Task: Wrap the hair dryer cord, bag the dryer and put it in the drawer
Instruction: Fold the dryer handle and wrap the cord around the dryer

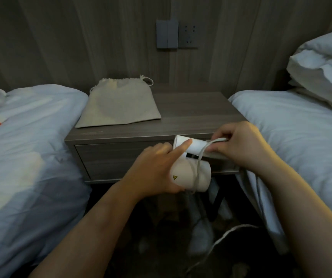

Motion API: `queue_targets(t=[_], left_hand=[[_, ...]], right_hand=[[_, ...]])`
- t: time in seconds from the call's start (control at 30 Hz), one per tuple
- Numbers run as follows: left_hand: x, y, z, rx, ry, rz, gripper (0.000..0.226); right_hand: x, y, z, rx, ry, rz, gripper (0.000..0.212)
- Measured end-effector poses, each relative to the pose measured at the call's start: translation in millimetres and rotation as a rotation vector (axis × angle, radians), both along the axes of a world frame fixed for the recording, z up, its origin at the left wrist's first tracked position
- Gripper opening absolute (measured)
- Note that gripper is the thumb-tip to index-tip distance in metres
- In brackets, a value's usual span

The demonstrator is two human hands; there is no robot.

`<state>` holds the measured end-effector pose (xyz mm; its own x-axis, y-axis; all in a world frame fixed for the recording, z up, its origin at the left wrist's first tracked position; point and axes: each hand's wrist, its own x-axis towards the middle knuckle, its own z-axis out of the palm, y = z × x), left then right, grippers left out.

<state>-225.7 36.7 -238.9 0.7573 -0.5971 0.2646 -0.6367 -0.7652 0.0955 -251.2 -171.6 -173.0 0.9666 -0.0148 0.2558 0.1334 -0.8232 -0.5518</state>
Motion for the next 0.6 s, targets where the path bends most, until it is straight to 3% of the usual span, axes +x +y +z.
queue_targets(t=[0.1, 0.2, 0.33, 0.5, 0.6], left_hand=[[-2, -5, -3, 0.062, -0.031, -0.038, 0.107], [-4, -8, -4, 0.089, -0.062, -0.096, 0.107], [-9, -14, -5, 0.132, -0.073, -0.172, 0.104], [-13, -17, -13, 0.115, 0.005, -0.211, 0.098], [-10, -14, -11, 0.09, 0.04, -0.195, 0.096]], right_hand=[[3, -12, 1, 0.095, 0.043, 0.182, 0.029], [9, -20, -6, 0.155, 0.06, 0.23, 0.039], [18, -16, -13, 0.165, 0.012, 0.068, 0.017], [24, -15, -18, 0.019, 0.079, -0.045, 0.03], [31, -32, -25, 0.178, 0.108, 0.034, 0.018]])
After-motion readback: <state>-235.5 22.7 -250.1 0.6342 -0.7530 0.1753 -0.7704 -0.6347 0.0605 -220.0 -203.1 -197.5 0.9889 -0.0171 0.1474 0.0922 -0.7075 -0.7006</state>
